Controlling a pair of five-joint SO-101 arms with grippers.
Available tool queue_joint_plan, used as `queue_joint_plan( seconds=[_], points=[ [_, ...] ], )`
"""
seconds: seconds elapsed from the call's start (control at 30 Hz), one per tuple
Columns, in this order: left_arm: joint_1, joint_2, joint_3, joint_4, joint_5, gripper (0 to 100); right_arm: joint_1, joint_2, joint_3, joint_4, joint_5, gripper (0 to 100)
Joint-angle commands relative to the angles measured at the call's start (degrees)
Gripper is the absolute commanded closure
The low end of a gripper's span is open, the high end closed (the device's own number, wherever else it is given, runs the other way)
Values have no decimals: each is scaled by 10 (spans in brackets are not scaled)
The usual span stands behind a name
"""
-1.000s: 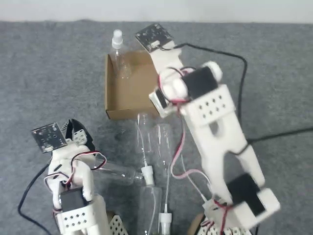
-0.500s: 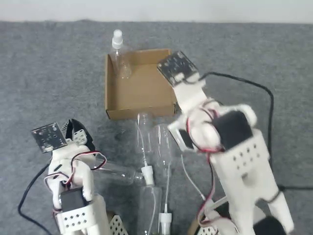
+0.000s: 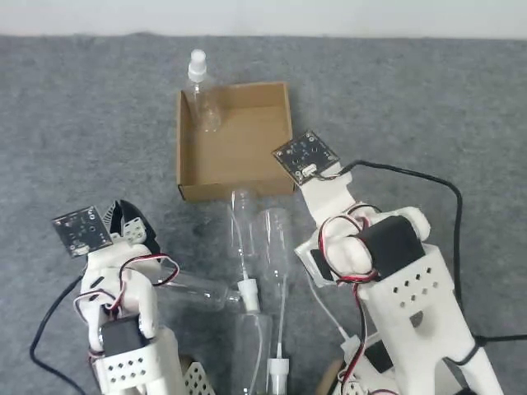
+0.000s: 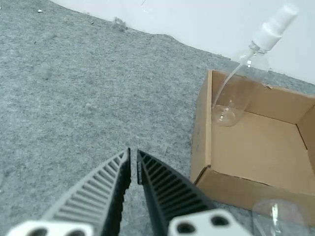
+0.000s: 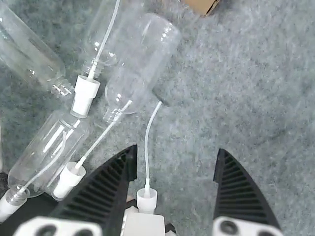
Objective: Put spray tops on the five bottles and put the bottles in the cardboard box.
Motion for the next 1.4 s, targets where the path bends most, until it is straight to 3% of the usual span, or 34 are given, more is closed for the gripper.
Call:
queue_joint_plan(
  seconds=[0.0,0.1,0.27,0.8,1.2,1.37],
  points=[
    [2,-8,-7,3,-4,987,7,-21,-4,-13,-15,785],
    [2,-8,-7,3,-4,987,4,-17,18,-57,-56,770],
    [2,-8,-7,3,-4,987,1,-15,88,-147,-60,693],
    [2,-9,-7,12,-4,987,-102,-13,283,-428,-62,690],
    [2,-9,-7,13,-4,987,-102,116,242,-453,-62,690],
    [2,-9,-7,13,-4,986,-87,196,193,-452,-99,689]
  ],
)
